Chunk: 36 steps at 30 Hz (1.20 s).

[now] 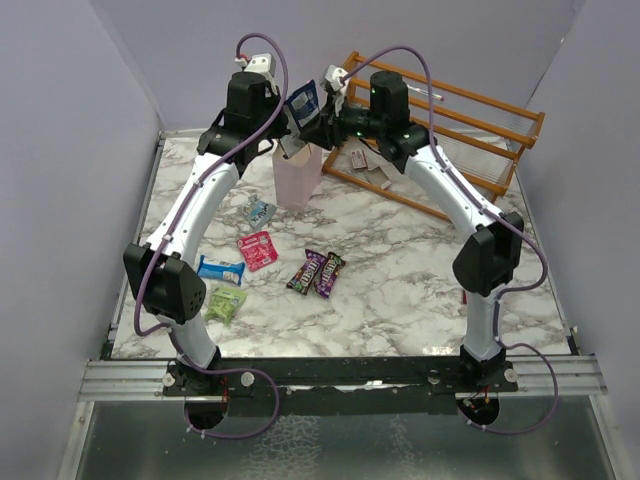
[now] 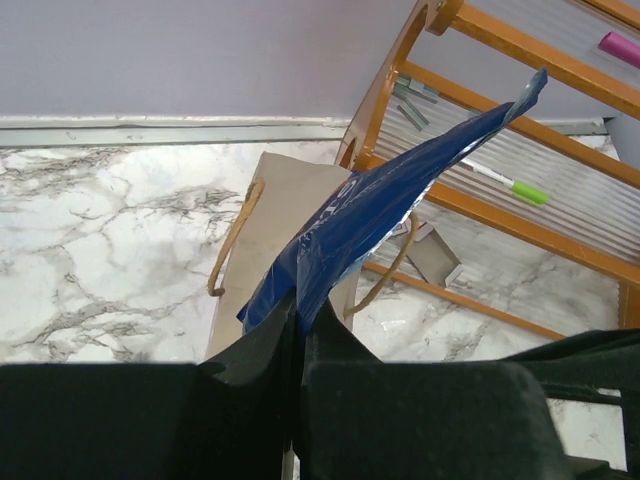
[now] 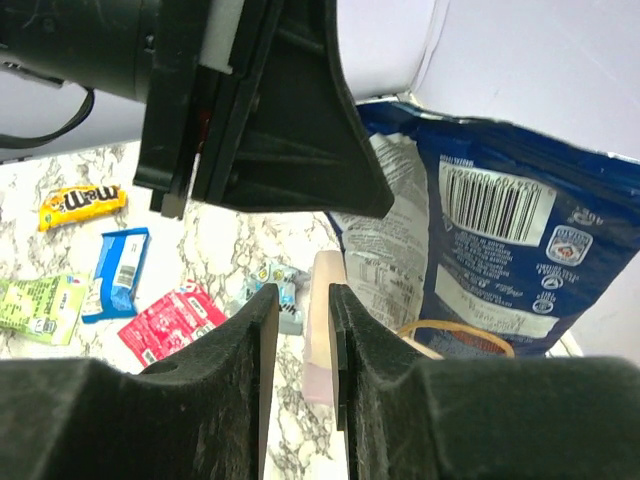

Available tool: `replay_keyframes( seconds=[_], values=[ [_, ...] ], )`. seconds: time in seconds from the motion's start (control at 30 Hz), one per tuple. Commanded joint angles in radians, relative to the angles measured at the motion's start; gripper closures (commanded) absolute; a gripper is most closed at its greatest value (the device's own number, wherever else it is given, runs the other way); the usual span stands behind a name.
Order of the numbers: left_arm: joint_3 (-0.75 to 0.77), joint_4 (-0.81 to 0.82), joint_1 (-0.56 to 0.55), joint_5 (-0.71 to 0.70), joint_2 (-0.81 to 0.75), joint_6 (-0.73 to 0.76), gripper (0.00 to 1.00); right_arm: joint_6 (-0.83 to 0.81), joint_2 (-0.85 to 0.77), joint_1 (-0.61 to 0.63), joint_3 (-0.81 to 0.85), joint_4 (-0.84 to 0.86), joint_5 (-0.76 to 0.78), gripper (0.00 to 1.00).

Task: Place the snacks into the paper bag
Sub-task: Place the snack in the paper bag.

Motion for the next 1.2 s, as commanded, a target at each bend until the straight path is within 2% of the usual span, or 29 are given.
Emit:
replay_keyframes(
  seconds=[0.0, 0.6, 0.83, 1.03, 1.17],
  values=[
    [0.037, 0.029, -0.002, -0.05, 0.007, -0.008, 1.0, -0.06, -0.092, -0.005, -0.054, -0.028, 0.005, 0.73],
    [0.001, 0.039, -0.003, -0.048, -0.015, 0.033, 1.0, -0.129, -0.315, -0.047, -0.335, -0.061, 0.115, 0.77],
    [-0.025, 0.029, -0.013, -0.036, 0.011, 0.085, 1.0, -0.12, -0.423, -0.074, -0.434, -0.142, 0.175, 0.78],
    [-0.048, 0.034, -0.029, -0.05, 0.029, 0.12, 0.89, -0.125, -0.575, -0.096, -0.629, -0.121, 0.246, 0.79],
    [-0.061, 0.035, -0.034, -0.06, 0.04, 0.127, 0.88, -0.135, -0.656, -0.113, -0.734, -0.111, 0.274, 0.8]
  ],
)
